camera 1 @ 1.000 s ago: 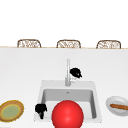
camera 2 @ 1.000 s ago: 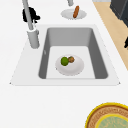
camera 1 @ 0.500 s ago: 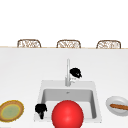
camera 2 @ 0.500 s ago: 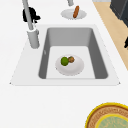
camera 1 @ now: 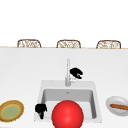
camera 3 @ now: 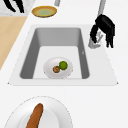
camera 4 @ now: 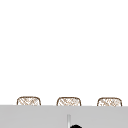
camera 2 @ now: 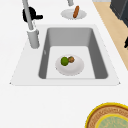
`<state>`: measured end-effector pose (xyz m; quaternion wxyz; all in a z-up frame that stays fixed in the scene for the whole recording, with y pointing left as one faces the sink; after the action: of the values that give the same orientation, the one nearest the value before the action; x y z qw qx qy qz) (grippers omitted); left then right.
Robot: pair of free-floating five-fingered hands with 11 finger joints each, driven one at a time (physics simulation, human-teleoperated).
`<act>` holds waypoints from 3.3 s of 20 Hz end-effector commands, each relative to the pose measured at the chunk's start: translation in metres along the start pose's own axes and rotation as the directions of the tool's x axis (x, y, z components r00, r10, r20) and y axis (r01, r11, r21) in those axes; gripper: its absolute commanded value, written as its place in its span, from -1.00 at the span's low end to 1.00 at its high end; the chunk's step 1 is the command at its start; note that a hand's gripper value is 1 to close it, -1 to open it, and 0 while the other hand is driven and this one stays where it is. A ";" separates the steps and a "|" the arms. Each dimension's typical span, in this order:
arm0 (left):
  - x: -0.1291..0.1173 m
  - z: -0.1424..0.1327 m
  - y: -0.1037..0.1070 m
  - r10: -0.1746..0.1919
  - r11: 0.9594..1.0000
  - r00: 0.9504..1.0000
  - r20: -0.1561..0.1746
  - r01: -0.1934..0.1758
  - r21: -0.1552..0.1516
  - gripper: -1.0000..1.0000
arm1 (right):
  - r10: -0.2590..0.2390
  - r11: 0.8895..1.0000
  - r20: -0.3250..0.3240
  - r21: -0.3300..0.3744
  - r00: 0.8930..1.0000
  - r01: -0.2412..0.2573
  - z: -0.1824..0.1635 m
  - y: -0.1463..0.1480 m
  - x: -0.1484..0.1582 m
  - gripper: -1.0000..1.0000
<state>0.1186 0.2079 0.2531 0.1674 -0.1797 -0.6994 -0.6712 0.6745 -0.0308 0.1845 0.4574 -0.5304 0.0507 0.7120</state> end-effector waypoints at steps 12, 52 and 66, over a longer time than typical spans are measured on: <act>0.000 0.000 0.000 0.000 1.000 1.000 0.000 0.000 0.000 0.00 | -0.104 0.992 0.276 -0.042 0.956 0.120 -0.005 0.013 -0.019 -1.00; 0.000 0.000 0.000 0.000 1.000 1.000 0.000 0.000 0.000 0.00 | -0.286 0.919 0.708 0.013 0.645 0.393 -0.064 0.028 -0.046 1.00; 0.000 0.000 0.000 0.000 1.000 1.000 0.000 0.000 0.000 0.00 | -0.305 0.900 0.733 0.013 0.608 0.436 -0.050 0.020 -0.049 1.00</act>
<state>0.1186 0.2079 0.2531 0.1674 -0.1797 -0.6994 -0.6712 0.6863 -0.1101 0.1816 0.5264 -0.2567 -0.3002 0.7530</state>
